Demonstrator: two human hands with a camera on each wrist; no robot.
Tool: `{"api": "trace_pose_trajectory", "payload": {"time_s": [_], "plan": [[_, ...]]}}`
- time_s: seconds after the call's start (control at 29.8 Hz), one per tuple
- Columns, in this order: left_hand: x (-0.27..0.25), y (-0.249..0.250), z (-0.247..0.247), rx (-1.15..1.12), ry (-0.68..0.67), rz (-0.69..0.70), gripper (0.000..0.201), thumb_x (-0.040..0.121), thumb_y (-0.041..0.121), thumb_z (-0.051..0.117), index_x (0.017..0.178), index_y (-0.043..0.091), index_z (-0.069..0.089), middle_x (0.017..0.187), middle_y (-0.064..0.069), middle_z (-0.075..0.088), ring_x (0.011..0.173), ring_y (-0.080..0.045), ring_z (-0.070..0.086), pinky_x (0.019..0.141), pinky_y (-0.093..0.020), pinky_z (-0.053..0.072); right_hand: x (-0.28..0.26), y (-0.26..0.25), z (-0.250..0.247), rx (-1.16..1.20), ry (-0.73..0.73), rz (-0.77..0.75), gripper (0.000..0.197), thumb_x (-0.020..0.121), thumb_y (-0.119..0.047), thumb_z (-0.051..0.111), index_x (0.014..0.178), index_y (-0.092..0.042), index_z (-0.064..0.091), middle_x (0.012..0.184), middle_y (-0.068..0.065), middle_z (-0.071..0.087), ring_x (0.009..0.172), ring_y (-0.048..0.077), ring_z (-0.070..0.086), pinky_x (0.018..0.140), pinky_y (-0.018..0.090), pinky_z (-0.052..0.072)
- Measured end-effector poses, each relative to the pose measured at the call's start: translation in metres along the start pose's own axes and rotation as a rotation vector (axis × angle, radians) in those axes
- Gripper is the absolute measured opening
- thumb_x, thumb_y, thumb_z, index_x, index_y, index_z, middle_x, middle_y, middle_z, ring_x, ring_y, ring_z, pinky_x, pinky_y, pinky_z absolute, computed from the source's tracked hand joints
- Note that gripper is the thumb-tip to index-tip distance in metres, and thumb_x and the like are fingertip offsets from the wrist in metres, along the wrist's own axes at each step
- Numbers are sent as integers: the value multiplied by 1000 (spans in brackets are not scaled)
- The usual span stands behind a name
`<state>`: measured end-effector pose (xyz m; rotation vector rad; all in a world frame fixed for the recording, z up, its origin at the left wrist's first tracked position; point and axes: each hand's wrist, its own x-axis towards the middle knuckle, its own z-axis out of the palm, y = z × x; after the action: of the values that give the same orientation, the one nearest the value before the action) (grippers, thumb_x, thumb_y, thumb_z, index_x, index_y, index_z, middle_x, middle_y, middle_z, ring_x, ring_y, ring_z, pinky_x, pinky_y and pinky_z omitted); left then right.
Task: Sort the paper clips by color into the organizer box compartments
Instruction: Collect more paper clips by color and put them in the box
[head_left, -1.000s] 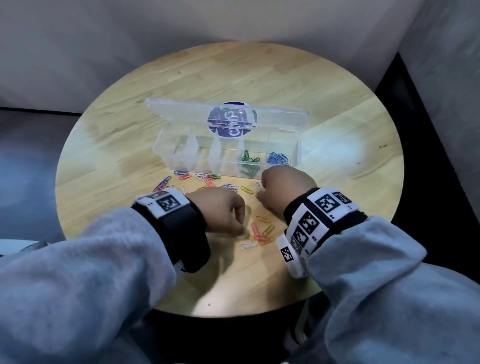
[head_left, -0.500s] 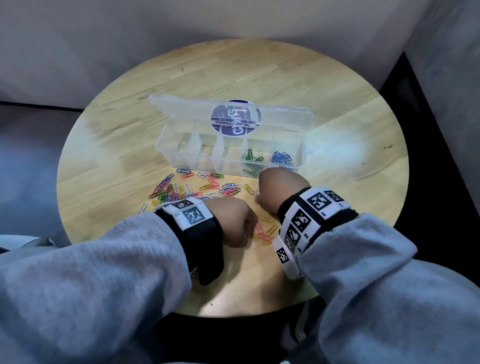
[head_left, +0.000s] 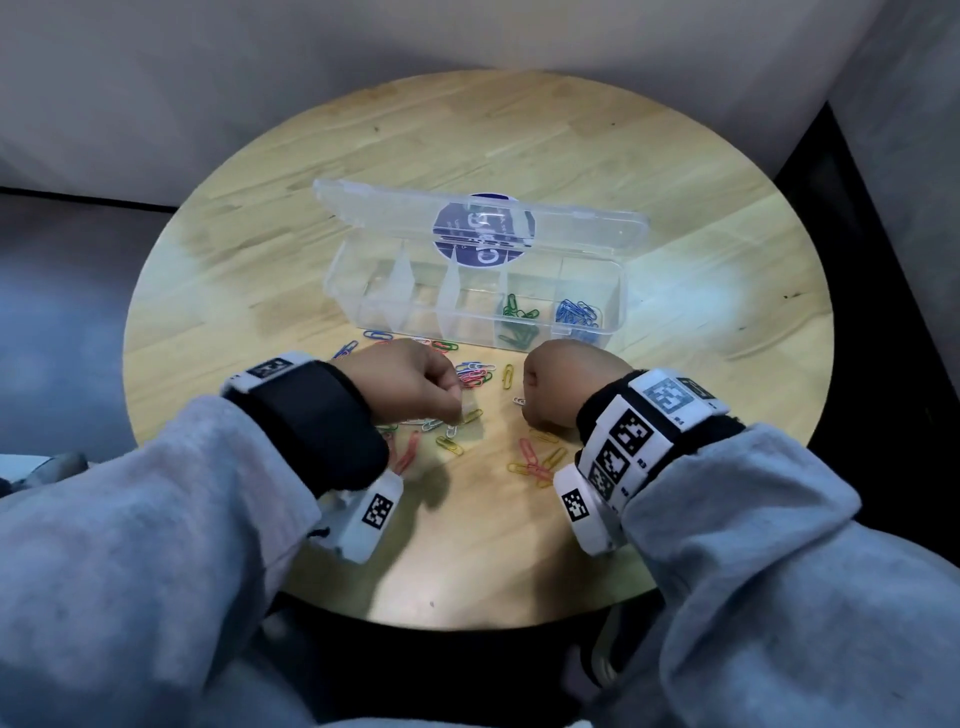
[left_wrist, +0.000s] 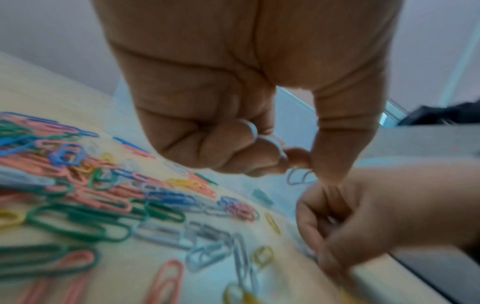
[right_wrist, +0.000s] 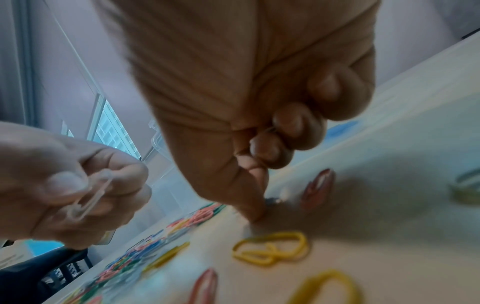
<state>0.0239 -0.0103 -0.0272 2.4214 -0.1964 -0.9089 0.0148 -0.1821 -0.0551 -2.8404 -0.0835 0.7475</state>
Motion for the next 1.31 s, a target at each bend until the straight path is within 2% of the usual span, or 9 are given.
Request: {"api": "trace_pose_trajectory", "payload": {"time_s": [0.17, 0.3, 0.37, 0.47, 0.6, 0.81, 0.97, 1.14, 1.31], "plan": [[-2, -10, -17, -450, 26, -63, 25, 68, 1, 70, 53, 16, 57, 52, -2, 52, 40, -8, 40, 39, -13, 33, -7, 4, -2, -2, 39, -73, 11, 81, -16, 58, 92, -15, 56, 101, 3, 62, 87, 21, 55, 68, 28, 43], [0, -9, -15, -595, 51, -88, 29, 85, -11, 52, 65, 10, 48, 43, 2, 55, 34, -3, 45, 36, -11, 35, -7, 3, 0, -1, 41, -47, 20, 84, -19, 58, 103, -15, 58, 105, 2, 62, 90, 20, 57, 70, 28, 45], [1, -7, -12, -671, 45, -111, 28, 86, -11, 50, 69, 10, 51, 45, 2, 56, 35, -3, 48, 38, -11, 40, -4, 3, 0, -7, 14, -34, 20, 84, -22, 57, 102, -13, 62, 103, 2, 64, 92, 21, 60, 73, 30, 48], [0, -6, -10, -780, 48, -163, 23, 88, -8, 48, 78, 10, 59, 68, -5, 55, 41, -6, 55, 44, -13, 47, -1, 2, 2, -5, -32, -18, 17, 81, -20, 59, 95, -11, 66, 96, 4, 67, 82, 20, 61, 63, 26, 47], [-2, -2, -10, -804, 84, -209, 26, 94, -1, 41, 77, 8, 59, 66, -4, 45, 41, -10, 55, 39, -11, 43, -3, 2, 2, 2, -67, -18, 19, 81, -20, 59, 93, -9, 68, 94, 6, 69, 83, 22, 64, 59, 24, 45], [-1, -1, -11, -681, 92, -233, 28, 90, 0, 37, 74, 7, 60, 63, -4, 45, 40, -8, 46, 38, -13, 31, -5, 4, 1, 10, -107, -20, 21, 78, -19, 60, 93, -7, 69, 89, 7, 69, 76, 22, 63, 60, 26, 47], [4, -5, -10, -291, 74, -184, 15, 88, 11, 54, 74, 13, 55, 60, -3, 38, 49, -15, 30, 47, -21, 23, -12, 5, -6, 51, -119, -55, 12, 79, -19, 61, 78, -9, 67, 72, 1, 59, 66, 18, 55, 57, 23, 44], [2, -6, -4, 273, 154, -118, 13, 74, 26, 72, 79, 24, 60, 66, 10, 50, 62, -12, 48, 57, -23, 35, -18, 13, -20, 447, -152, -135, 15, 78, -13, 68, 68, -17, 57, 63, -3, 61, 60, 15, 55, 63, 27, 48], [9, -7, 5, 463, 154, -88, 21, 70, 29, 73, 86, 31, 59, 79, 8, 49, 83, -17, 49, 71, -25, 39, -12, 19, -18, 836, -195, -139, 17, 84, -2, 62, 83, -19, 62, 65, 5, 58, 66, 25, 57, 73, 42, 50]]}}
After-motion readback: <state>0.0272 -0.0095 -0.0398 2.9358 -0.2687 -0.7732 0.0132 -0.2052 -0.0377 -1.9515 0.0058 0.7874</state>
